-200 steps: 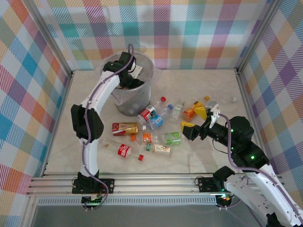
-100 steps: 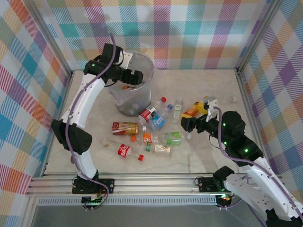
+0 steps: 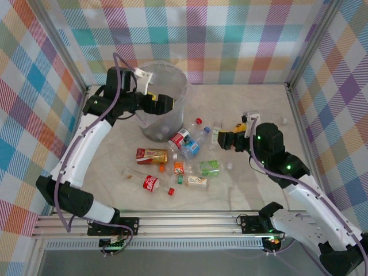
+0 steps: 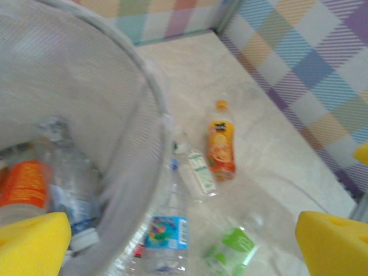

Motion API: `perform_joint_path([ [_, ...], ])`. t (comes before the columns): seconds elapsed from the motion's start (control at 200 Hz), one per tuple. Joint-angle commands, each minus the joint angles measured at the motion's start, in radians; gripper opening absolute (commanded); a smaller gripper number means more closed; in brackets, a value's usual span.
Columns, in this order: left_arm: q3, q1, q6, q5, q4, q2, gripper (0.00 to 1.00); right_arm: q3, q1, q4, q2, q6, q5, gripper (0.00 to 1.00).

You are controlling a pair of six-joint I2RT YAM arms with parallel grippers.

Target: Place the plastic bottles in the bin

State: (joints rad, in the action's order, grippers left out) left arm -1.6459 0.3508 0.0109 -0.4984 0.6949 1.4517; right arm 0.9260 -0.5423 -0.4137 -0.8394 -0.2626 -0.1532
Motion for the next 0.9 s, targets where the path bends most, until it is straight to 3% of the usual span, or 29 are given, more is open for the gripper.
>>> perform_joint_path([
  [0.0,0.085,0.038,0.038,-0.142,-0.107,-0.079,1.00,0.055,0.047,-0.042,-0.038,-0.042,-0.043,1.00],
  [0.24,0.245,0.181,0.038,-0.158,-0.156,-0.171,1.00,0.094,0.271,-0.036,-0.170,-0.100,0.112,1.00],
  [0.425,0.288,0.241,0.000,-0.165,-0.135,-0.177,1.00,0.149,0.436,-0.043,-0.340,-0.195,0.139,1.00],
  [0.65,0.297,0.280,0.016,-0.168,-0.135,-0.190,1.00,0.208,0.578,0.007,-0.539,-0.429,0.133,1.00],
  [0.895,0.309,0.325,0.021,-0.119,-0.108,-0.195,1.00,0.284,0.665,0.029,-0.735,-0.700,0.106,1.00],
])
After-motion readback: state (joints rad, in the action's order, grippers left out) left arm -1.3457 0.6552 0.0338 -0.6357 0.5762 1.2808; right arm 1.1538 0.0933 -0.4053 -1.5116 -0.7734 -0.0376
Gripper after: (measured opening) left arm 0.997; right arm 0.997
